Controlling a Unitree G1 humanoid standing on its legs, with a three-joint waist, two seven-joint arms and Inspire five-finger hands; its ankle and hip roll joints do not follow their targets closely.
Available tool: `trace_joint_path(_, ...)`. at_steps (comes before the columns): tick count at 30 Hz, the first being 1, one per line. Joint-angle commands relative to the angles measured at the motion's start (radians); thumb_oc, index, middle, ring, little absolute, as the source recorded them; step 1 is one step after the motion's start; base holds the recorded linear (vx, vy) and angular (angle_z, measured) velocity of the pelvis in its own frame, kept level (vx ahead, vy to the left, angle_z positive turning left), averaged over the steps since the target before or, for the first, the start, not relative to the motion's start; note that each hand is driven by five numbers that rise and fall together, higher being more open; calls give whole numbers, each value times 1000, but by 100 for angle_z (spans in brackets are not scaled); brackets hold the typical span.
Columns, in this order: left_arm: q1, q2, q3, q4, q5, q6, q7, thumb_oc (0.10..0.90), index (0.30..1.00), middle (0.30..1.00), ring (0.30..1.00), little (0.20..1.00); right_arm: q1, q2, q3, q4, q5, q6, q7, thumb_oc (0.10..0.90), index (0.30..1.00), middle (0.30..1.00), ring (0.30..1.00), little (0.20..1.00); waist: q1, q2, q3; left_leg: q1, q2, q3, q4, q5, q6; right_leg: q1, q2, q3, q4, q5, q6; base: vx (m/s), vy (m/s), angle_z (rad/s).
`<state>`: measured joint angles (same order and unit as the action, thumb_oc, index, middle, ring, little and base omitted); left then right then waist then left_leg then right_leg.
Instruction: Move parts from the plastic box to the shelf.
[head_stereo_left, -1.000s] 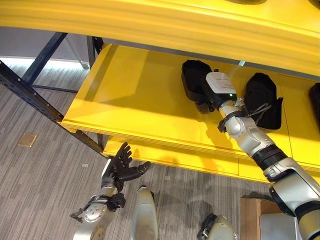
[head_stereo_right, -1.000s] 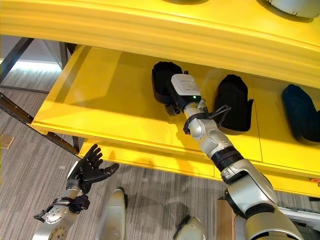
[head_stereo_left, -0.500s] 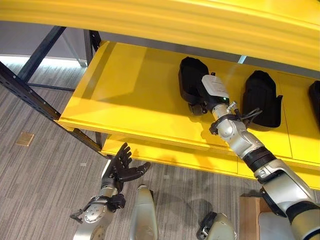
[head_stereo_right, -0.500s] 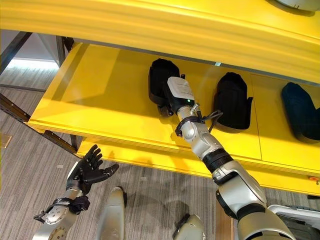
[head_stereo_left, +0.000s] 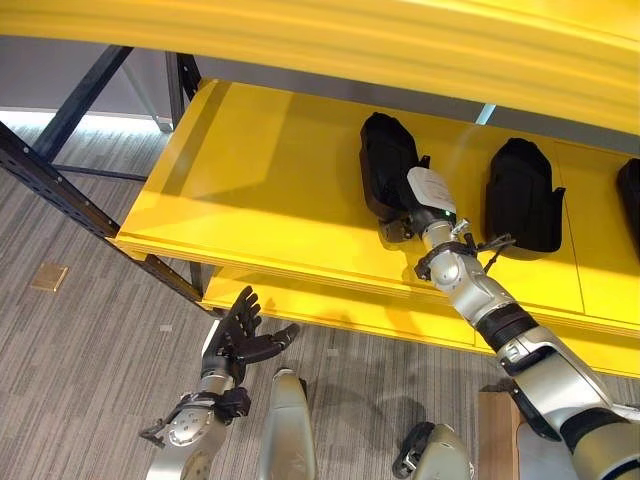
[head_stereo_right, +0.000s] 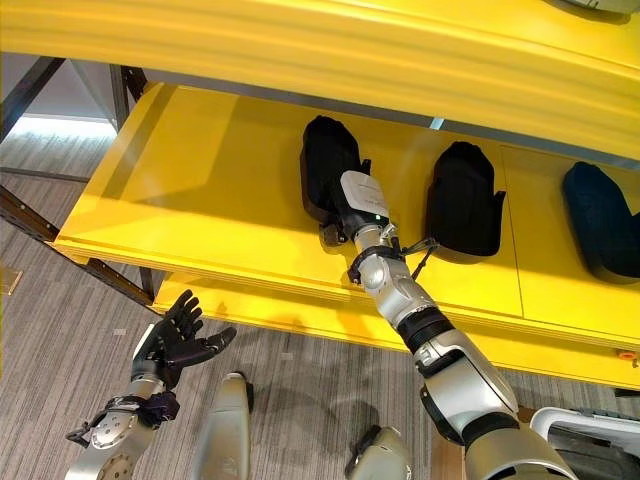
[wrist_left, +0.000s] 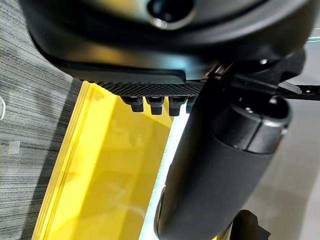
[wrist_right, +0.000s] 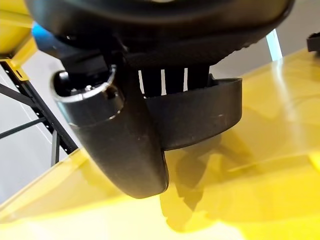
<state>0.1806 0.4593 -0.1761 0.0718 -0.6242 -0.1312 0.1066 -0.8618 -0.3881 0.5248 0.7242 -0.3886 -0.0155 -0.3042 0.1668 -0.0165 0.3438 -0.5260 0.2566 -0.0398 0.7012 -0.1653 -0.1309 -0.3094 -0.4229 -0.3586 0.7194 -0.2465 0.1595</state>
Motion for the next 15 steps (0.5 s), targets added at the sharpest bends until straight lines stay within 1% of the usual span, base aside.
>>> trace_joint_path(1, -46, 56, -22, -94, -4, -85, 0, 900, 1000, 1000, 1000, 1000, -19, 28, -44, 28, 44, -13, 21, 400, 300, 300, 300, 300, 13, 24, -5, 20, 38, 33, 21, -52, 23, 1, 22, 5, 56, -25, -41, 0, 0, 0)
trace_joint_path(12, -44, 62, -25, -98, -2, -86, 1, 900, 1000, 1000, 1000, 1000, -17, 47, -38, 41, 44, -13, 28, 400, 300, 300, 300, 300, 16, 25, 4, 17, 39, 28, 19, -46, 20, -1, 23, 7, 58, -23, -41, 0, 0, 0)
trace_joint_path(13, -45, 61, -24, -96, -2, -86, 2, 900, 1000, 1000, 1000, 1000, -18, 46, -39, 38, 46, -13, 29, 486, 421, 421, 421, 421, 16, 25, 6, 16, 39, 28, 19, -46, 21, -2, 23, 6, 60, -23, -41, 0, 0, 0)
trace_joint_path(14, -46, 60, -24, -97, -3, -86, 2, 900, 1000, 1000, 1000, 1000, -17, 50, -40, 40, 47, -14, 29, 486, 421, 421, 421, 421, 16, 25, 5, 15, 38, 27, 19, -46, 21, -3, 23, 7, 60, -24, -41, 0, 0, 0)
trace_joint_path(15, -48, 60, -25, -96, -2, -86, 1, 900, 1000, 1000, 1000, 1000, -20, 52, -41, 43, 52, -15, 28, 900, 1000, 1000, 1000, 1000, 17, 25, 5, 14, 37, 26, 19, -46, 21, -5, 23, 7, 61, -24, -41, 0, 0, 0)
